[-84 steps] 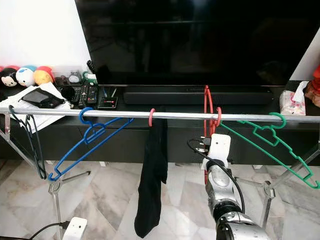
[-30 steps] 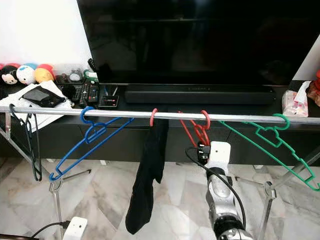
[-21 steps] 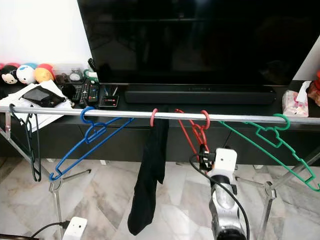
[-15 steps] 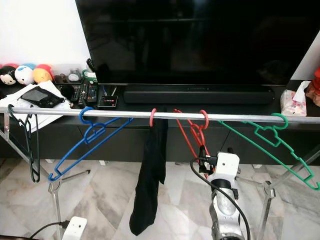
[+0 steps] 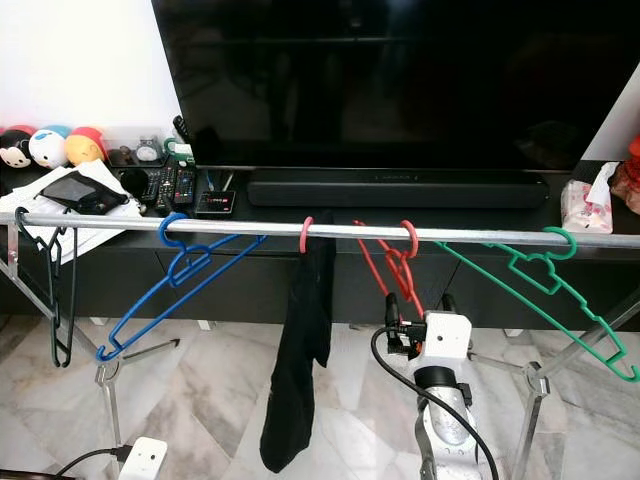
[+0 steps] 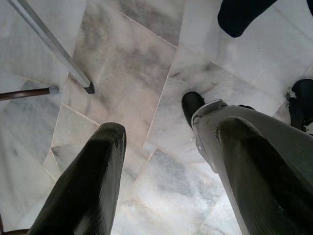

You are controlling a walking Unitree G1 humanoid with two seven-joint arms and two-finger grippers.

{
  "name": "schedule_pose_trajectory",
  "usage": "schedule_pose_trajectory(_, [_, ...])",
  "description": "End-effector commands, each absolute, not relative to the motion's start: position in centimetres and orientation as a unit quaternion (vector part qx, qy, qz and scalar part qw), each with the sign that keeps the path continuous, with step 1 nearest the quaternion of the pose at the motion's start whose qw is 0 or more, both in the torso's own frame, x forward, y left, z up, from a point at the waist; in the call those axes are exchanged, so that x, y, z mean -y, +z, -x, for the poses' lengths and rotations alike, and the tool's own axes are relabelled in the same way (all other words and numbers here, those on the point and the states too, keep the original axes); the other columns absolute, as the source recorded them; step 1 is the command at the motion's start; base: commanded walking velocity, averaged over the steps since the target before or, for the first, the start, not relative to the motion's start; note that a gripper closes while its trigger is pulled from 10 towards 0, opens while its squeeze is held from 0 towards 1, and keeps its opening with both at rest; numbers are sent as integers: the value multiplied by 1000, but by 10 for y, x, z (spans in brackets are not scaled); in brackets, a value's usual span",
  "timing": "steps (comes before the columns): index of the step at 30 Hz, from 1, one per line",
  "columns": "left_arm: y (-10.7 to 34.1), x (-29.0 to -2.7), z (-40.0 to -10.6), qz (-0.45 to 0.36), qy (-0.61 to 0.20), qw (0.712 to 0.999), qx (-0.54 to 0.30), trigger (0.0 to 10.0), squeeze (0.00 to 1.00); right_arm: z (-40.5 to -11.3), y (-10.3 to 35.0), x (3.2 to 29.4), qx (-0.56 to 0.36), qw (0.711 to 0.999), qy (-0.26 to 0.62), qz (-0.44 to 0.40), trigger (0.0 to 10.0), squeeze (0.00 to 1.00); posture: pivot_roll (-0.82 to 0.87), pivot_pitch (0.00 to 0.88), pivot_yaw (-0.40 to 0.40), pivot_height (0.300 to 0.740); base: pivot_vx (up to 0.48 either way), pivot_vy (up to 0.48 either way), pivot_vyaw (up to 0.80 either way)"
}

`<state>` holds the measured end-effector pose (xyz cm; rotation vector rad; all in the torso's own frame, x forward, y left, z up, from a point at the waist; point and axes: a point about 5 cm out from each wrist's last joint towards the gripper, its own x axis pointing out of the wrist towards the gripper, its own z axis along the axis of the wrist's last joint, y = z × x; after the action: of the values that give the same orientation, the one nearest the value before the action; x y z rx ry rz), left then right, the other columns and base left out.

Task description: Hang hanger

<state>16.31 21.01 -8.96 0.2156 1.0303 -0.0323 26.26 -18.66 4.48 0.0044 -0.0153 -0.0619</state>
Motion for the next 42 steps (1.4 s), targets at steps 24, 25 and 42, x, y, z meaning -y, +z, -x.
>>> schedule_pose_trajectory(24, [-92,-207,-158,-113,-22,861,-495,10000,0,-267,46,195,-1,998,-55,-6,10000,0,-125,0,-12,727,-292,0,0])
schedule_pose_trajectory(25, [-92,-207,-158,-113,-22,861,-495,10000,0,-267,46,194,-1,999,-54,-5,10000,0,-124,0,-12,727,-300,0,0])
schedule_pose_trajectory(42, [-86,-208,-173,-111,-17,871,-479,10000,0,-275,20,206,-88,994,-62,16,10000,0,-111,0,-15,727,-301,0,0])
